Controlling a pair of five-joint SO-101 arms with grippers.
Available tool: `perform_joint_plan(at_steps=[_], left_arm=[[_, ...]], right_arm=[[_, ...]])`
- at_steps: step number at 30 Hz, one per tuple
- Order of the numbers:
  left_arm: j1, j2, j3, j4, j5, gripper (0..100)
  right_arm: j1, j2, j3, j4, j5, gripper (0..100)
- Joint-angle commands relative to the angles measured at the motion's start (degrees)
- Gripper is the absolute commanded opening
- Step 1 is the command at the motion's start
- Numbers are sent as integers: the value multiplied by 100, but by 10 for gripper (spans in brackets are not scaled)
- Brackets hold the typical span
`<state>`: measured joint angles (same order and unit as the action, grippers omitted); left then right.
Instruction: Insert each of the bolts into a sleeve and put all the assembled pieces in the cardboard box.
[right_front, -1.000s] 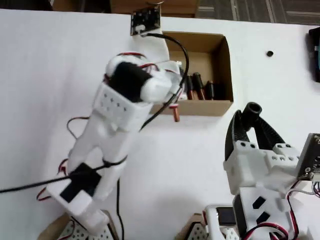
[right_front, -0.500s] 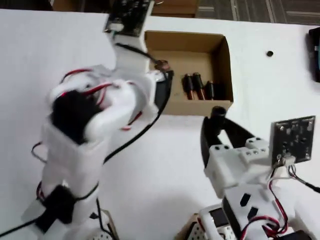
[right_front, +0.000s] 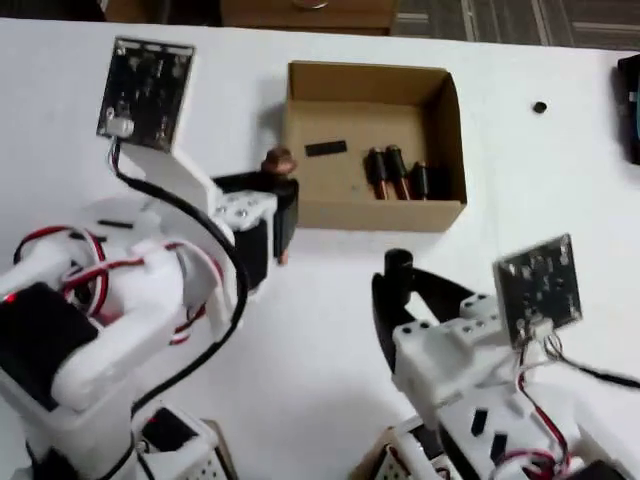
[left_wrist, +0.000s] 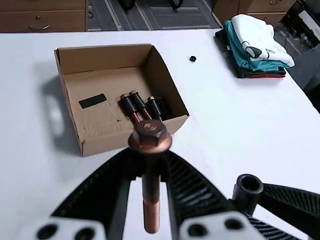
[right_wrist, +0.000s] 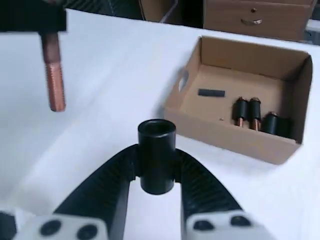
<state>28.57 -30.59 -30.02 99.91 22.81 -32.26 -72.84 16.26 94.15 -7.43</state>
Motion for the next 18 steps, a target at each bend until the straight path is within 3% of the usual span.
perform_joint_plan(at_steps=[1,11,14,18], left_arm=[[-35,-651,567,-527,141,23],[-62,-2760,3829,-2884,316,23],[-62,-3182,4558,-3376,316,23],[-62,-3385,5033,-3736,378,24]], right_arm=[[-541,-286,334,-57,18,20],[-901,-813,1987,-1130,-9,20],[-1385,-813,2251,-1446,-9,20],[-1429,-804,2532,-1754,-9,20]])
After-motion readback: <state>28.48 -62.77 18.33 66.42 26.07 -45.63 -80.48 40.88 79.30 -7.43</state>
